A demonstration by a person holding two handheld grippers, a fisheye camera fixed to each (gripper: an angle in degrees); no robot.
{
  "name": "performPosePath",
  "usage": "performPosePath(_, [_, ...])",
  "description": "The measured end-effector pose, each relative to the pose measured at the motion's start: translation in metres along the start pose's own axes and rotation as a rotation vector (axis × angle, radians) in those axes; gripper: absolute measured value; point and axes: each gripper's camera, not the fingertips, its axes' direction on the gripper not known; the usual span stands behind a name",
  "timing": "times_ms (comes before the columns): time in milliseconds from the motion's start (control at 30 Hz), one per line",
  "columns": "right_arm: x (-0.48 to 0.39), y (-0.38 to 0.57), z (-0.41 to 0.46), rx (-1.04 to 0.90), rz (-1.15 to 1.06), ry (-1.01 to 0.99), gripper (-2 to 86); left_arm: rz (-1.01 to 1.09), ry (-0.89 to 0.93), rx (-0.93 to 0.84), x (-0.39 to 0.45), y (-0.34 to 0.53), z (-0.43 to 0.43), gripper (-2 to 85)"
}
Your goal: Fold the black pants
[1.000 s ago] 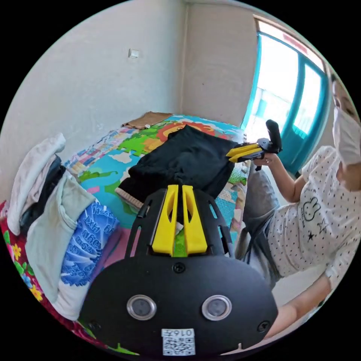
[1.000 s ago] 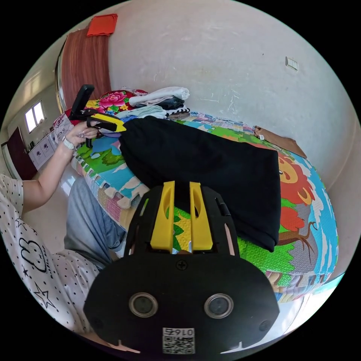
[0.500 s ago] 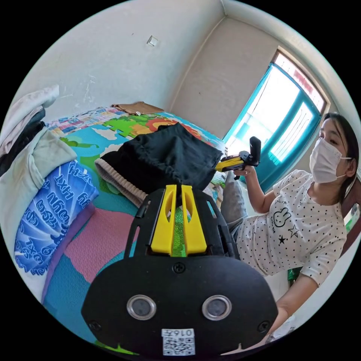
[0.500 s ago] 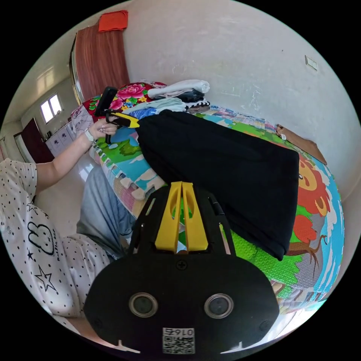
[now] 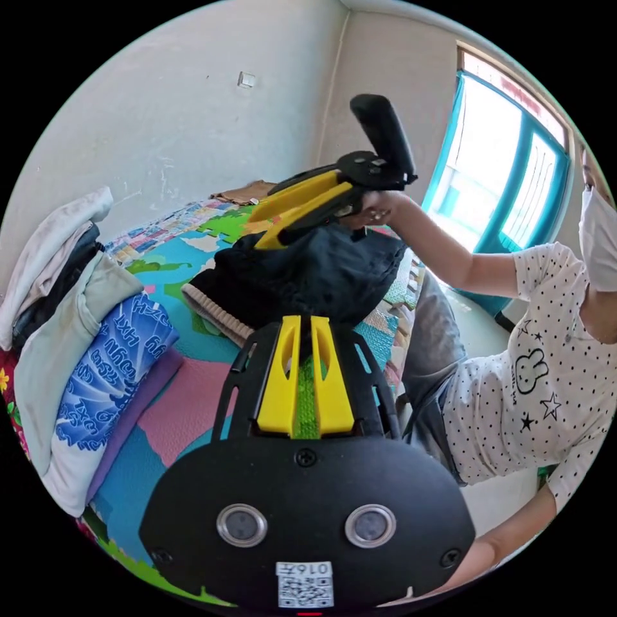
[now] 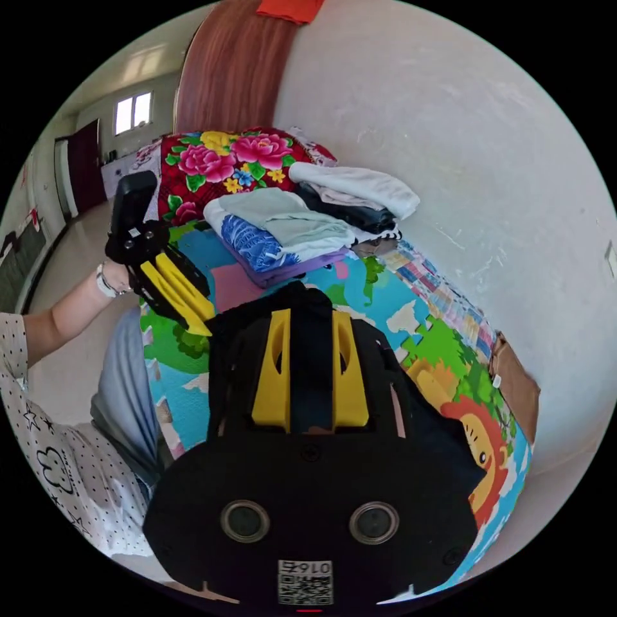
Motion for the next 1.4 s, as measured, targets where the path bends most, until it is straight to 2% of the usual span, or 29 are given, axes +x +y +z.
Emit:
performPosePath(167, [0.003, -0.07, 0.066, -0.154, -0.088, -0.075, 13.6, -0.039, -0.03, 0.011, -0.003, 0.006, -0.001, 0.5])
performPosePath(300, [0.02, -0.093, 0.065, -0.11, -0.032, -0.159, 12.8, -0.049, 0.012, 0.017, -0.007, 0.01, -0.003, 0.5])
performPosePath(400, [0.042, -0.111, 0.067, -0.12, 0.034, -0.108, 12.0, -0.057, 0.018, 0.022, -0.007, 0.013, -0.005, 0.4])
performPosePath(467, [0.045, -0.124, 0.078, -0.227, -0.017, -0.079, 11.2, -0.072, 0.022, 0.026, -0.007, 0.015, -0.006, 0.4])
performPosePath(600, [0.044, -0.131, 0.071, -0.192, -0.116, -0.019, 9.8, -0.078, 0.02, 0.05, -0.002, 0.02, -0.009, 0.4])
performPosePath(800, [0.053, -0.148, 0.069, -0.148, -0.166, -0.117, 6.8, -0.075, 0.017, 0.051, 0.007, 0.021, -0.012, 0.0])
performPosePath(933, [0.057, -0.169, 0.104, -0.252, -0.184, -0.125, 3.9, -0.082, -0.004, 0.044, 0.015, 0.02, -0.014, -0.2])
performPosePath(1000, [0.064, -0.181, 0.111, -0.272, -0.146, -0.133, 2.4, -0.088, -0.023, 0.026, 0.021, 0.017, -0.018, -0.4])
performPosePath(1167, [0.088, -0.21, 0.103, -0.181, -0.034, -0.137, -0.2, -0.143, -0.078, 0.041, 0.031, 0.009, -0.042, -0.9])
performPosePath(1300, [0.09, -0.222, 0.13, -0.283, -0.043, -0.103, -0.4, -0.177, -0.065, -0.028, 0.031, 0.01, -0.034, -0.9])
performPosePath(1400, [0.084, -0.227, 0.15, -0.34, -0.043, -0.106, -0.5, -0.171, -0.088, 0.053, 0.045, 0.008, -0.045, -0.6])
